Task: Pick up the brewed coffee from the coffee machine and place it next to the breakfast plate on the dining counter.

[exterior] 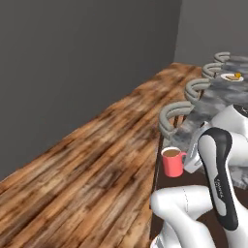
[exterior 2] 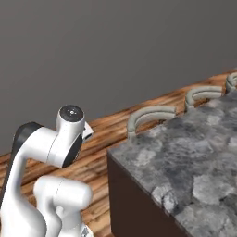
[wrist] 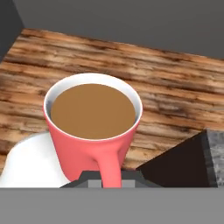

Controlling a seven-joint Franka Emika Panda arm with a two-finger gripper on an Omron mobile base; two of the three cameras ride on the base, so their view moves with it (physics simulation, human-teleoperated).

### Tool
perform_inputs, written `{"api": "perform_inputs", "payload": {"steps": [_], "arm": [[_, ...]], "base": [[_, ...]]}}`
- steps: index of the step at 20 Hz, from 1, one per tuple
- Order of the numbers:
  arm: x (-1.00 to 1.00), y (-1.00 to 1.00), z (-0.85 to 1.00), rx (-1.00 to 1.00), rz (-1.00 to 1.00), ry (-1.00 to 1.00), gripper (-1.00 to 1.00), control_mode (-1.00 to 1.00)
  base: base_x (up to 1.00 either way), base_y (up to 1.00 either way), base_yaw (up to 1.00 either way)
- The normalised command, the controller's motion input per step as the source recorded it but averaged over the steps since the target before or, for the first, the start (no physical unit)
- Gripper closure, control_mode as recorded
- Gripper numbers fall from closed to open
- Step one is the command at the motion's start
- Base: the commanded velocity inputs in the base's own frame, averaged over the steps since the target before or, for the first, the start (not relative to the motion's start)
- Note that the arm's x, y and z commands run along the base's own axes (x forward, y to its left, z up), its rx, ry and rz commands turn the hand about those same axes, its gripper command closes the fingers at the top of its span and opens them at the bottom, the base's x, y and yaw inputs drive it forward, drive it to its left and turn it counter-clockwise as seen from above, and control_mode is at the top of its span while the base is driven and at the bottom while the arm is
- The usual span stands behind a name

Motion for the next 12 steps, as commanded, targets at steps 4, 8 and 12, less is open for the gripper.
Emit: {"api": "perform_inputs", "payload": {"steps": [4, 8, 12], "arm": [[0.0, 0.0, 0.0, 0.0, 0.0, 0.0, 1.0, 1.0], [0.0, 0.0, 0.0, 0.0, 0.0, 0.0, 1.0, 1.0], [0.0, 0.0, 0.0, 0.0, 0.0, 0.0, 1.0, 1.0]], "base": [[0.84, 1.0, -0.55], [0.84, 1.0, -0.56], [0.77, 1.0, -0.6]]}}
